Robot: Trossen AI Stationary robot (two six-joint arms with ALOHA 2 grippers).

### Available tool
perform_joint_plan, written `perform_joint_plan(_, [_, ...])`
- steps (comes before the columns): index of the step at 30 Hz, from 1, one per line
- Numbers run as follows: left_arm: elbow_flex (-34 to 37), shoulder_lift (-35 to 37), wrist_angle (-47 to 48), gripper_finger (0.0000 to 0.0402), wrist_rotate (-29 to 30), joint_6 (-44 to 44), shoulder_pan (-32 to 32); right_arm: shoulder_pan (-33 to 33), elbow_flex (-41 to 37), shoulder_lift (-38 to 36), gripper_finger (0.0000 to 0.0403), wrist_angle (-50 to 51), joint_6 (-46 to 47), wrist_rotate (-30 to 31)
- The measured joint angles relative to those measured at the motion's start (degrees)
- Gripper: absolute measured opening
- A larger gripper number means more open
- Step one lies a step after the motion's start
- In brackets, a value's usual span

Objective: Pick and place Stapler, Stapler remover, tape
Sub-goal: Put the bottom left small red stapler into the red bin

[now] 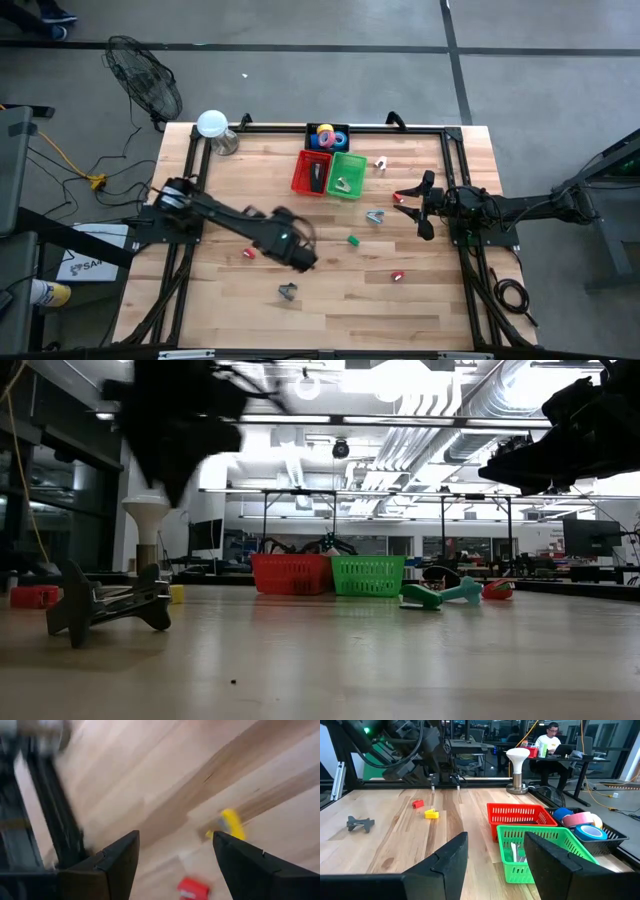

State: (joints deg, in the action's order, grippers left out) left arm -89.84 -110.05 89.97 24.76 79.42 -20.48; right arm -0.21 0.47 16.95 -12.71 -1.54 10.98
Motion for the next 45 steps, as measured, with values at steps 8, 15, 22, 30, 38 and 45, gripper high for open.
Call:
perform_joint_plan(8, [12.5, 6.5, -1.3, 0.0245, -8.7, 20.6, -6.5, 0.0, 0.0, 0.0, 0.0185, 0.0, 0.0, 0.0])
perform_joint_plan(15, [15.6, 6.9, -4.2, 0.0245, -13.9, -6.6, -11.0, 0.0, 0.0, 0.0, 0.0185, 0.0, 0.0, 0.0])
perform_joint_plan(22, [18.8, 6.9, -10.4, 0.0245, -15.0, -35.7, -11.8, 0.0, 0.0, 0.0, 0.0185, 0.0, 0.0, 0.0])
perform_joint_plan(30, [25.8, 6.8, -17.6, 0.0245, -17.6, -49.1, -11.8, 0.0, 0.0, 0.0, 0.0185, 0.0, 0.0, 0.0])
perform_joint_plan(38, [29.7, 6.8, -22.1, 0.0245, -17.8, -53.6, -11.8, 0.0, 0.0, 0.0, 0.0185, 0.0, 0.0, 0.0])
perform_joint_plan(45, [29.7, 6.8, -23.2, 0.0245, -13.5, -59.4, -11.8, 0.0, 0.0, 0.0, 0.0185, 0.0, 0.0, 0.0])
